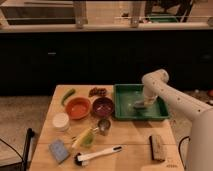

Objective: Wipe tray with towel

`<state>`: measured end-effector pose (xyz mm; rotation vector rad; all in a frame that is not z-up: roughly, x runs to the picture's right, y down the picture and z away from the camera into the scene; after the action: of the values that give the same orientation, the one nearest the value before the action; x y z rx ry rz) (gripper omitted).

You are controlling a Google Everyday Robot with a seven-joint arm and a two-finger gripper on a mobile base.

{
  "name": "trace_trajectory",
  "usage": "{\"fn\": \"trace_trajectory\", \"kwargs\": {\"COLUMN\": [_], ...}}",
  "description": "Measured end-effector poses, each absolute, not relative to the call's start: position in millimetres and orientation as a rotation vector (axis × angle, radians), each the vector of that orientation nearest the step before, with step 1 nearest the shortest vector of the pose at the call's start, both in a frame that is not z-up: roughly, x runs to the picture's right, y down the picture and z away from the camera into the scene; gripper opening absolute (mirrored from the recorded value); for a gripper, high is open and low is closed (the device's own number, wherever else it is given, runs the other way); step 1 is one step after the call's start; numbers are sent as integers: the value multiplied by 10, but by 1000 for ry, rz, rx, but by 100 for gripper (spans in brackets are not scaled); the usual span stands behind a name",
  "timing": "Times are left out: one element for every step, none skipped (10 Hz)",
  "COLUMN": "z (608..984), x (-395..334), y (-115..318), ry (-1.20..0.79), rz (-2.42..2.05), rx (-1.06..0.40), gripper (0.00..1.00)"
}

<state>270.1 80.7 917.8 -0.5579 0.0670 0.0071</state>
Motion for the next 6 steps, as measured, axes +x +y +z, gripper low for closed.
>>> {"fn": "trace_trajectory", "kwargs": {"z": [9230,9269,9287,9305,9280,9240], "x": [2645,2593,2537,2392,2313,2260], "y": [764,767,785,814,850,914], "ry": [69,70,71,57,44,32], "rz": [4,-14,-35,-72,-103,-133], "rx": [-561,-568,-574,-583,-588,-594], "gripper": [0,0,0,0,0,0]}}
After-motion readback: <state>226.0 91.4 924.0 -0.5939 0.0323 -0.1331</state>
